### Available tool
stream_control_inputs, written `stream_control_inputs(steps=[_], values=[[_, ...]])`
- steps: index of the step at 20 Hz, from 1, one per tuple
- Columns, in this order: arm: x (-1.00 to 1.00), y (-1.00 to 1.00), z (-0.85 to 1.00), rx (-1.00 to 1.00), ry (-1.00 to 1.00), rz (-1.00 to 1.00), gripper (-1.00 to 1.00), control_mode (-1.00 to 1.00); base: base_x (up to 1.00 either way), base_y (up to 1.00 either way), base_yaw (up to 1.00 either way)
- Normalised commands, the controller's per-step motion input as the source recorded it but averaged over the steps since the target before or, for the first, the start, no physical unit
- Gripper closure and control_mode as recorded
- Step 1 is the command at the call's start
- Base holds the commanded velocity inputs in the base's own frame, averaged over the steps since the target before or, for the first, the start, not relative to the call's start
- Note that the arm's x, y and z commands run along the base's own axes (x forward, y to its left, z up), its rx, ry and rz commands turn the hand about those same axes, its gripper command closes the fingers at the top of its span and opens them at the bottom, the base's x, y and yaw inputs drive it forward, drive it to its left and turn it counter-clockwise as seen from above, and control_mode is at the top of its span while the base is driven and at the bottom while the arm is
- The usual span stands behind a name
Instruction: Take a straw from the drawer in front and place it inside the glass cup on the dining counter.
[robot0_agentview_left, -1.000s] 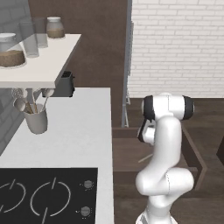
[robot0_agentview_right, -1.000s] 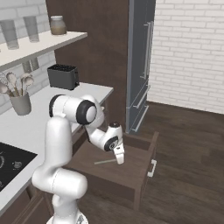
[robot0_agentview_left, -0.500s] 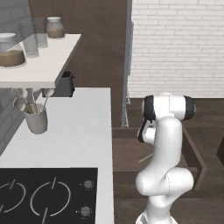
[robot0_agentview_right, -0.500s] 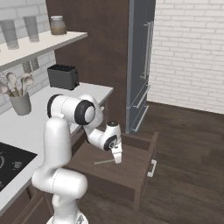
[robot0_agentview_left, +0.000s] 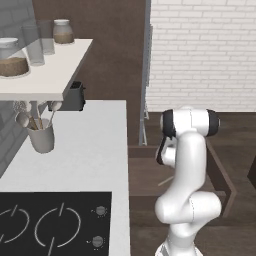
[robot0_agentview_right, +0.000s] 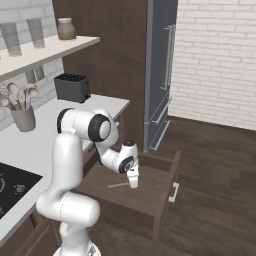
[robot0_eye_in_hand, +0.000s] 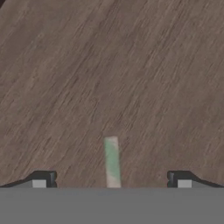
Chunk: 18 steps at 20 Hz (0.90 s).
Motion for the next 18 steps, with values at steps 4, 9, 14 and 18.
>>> stream_control_inputs(steps=[4,9,14,18], values=[[0.06,0.0,-0.28,0.0,0.0,0.0,-1.0,-1.0,0.0,0.0,0.0],[0.17,-0.01,-0.43,0.0,0.0,0.0,-1.0,-1.0,0.0,0.0,0.0],[0.23,-0.04,-0.5,0.0,0.01,0.0,-1.0,-1.0,0.0,0.0,0.0],[0.04,0.0,-0.43,0.0,0.03,0.0,1.0,-1.0,0.0,0.0,0.0]])
